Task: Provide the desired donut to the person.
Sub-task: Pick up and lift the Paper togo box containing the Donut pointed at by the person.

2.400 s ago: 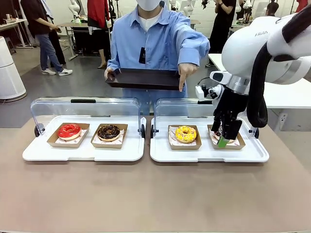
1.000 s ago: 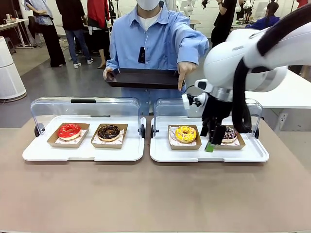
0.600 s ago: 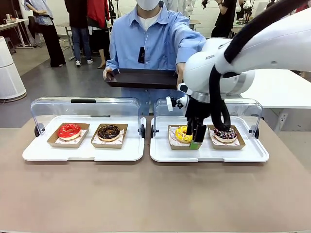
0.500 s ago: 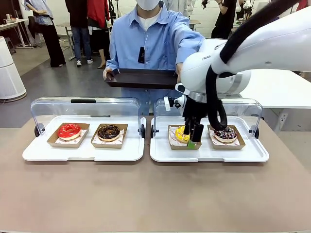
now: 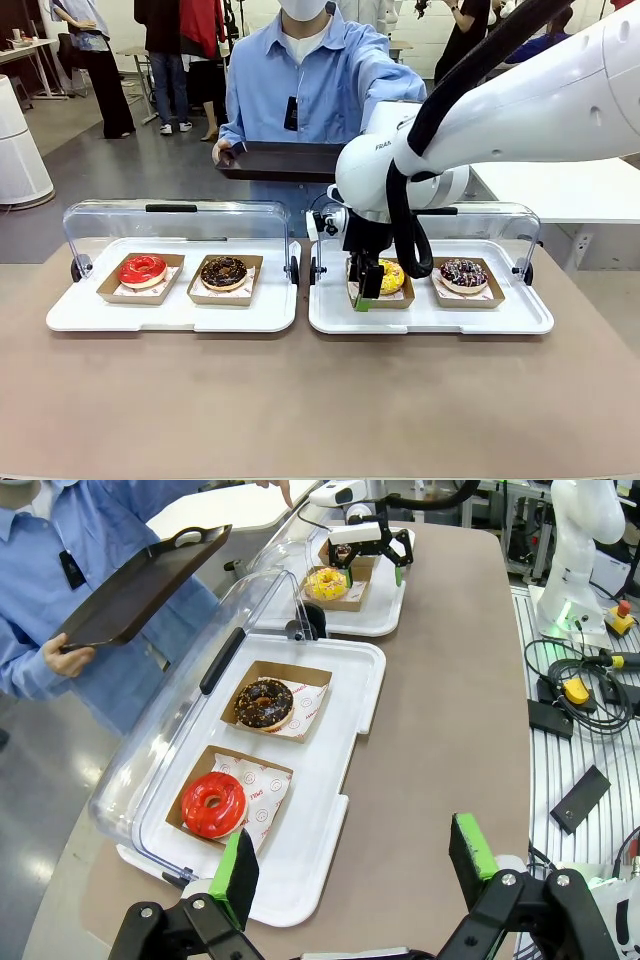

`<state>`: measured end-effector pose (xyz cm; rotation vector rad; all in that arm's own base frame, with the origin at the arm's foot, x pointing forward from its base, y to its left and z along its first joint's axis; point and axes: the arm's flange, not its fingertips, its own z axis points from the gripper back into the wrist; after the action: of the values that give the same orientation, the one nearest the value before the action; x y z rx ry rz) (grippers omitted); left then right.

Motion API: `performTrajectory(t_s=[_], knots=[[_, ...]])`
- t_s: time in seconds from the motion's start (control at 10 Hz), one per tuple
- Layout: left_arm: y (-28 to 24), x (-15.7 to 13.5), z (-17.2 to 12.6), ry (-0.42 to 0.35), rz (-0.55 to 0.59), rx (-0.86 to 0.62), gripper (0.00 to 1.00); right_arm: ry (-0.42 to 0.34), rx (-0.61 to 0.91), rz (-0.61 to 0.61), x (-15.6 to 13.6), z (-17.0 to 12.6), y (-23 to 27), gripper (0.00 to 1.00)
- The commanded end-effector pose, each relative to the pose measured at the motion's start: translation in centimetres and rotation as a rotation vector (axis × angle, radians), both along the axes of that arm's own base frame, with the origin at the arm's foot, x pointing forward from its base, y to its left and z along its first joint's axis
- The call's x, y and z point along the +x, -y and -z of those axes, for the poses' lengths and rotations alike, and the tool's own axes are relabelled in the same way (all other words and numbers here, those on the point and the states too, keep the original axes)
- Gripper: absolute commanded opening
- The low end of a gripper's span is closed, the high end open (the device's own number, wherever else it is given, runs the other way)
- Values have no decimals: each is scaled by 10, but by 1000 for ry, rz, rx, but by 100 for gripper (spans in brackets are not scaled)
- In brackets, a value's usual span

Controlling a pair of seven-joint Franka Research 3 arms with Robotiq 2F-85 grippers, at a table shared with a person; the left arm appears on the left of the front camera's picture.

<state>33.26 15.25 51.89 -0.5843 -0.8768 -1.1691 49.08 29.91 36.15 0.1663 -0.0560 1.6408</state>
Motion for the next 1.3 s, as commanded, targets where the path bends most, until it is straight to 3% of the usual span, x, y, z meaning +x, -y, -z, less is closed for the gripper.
performTrajectory(t_s=[0.0, 0.2, 0.4, 0.5, 1.0, 1.2], knots=[[-1, -1, -1, 5, 1, -7, 100, 51, -58, 23, 0, 6, -5, 100], [-1, -1, -1, 5, 1, -7, 100, 93, -112, 52, -4, 9, -9, 100], [-1, -1, -1, 5, 1, -7, 100, 58, -108, 112, -7, 8, -15, 100], [-1, -1, -1, 5, 1, -7, 100, 62, -86, 27, -1, 3, -6, 100], [-1, -1, -1, 5, 1, -7, 100, 60, -86, 48, -2, 2, -9, 100], [-1, -1, -1, 5, 1, -7, 100, 101, -99, 95, 1, 13, -12, 100]])
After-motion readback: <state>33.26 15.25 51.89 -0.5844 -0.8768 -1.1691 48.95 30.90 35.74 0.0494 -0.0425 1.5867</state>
